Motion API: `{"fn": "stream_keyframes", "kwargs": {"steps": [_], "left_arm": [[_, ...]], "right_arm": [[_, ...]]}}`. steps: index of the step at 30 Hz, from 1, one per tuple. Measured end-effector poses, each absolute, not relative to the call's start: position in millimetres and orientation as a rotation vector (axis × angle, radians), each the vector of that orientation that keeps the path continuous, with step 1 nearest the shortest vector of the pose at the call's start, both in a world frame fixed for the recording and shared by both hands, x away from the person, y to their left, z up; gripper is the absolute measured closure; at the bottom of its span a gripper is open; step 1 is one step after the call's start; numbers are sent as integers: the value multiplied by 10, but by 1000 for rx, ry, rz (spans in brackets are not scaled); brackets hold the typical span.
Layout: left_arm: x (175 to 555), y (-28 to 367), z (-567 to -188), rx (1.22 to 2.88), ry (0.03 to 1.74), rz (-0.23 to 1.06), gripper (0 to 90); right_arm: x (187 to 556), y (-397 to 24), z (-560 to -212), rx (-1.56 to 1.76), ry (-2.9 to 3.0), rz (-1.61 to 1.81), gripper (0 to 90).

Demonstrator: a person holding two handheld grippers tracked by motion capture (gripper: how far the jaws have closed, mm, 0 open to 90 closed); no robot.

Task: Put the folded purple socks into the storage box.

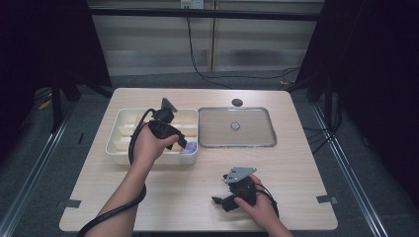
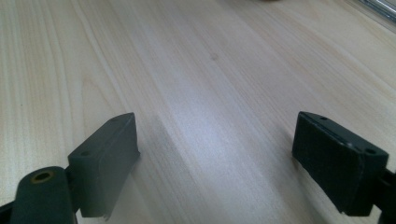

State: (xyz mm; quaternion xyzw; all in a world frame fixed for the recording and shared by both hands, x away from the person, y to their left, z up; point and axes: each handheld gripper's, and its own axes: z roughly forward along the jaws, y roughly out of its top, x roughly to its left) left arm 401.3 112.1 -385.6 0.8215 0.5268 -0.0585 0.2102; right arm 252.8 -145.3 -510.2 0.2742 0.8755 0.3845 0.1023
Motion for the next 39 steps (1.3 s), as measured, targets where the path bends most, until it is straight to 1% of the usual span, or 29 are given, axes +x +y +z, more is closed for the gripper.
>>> {"fn": "stream_keyframes", "kwargs": {"steps": [6, 16, 32, 39], "left_arm": [[3951, 1174, -3841, 2274, 1451, -180, 349], [3869, 1276, -3850, 2271, 1429, -182, 308], [3706, 1313, -3812, 2286, 1368, -188, 293], [3651, 1347, -3872, 2293, 1348, -198, 290]], "right_arm": [[2526, -1453, -5102, 813, 2585, 1135, 136], [2528, -1453, -5103, 810, 2584, 1135, 136], [2528, -1453, -5103, 809, 2584, 1136, 136], [2528, -1454, -5103, 808, 2584, 1136, 136]]}}
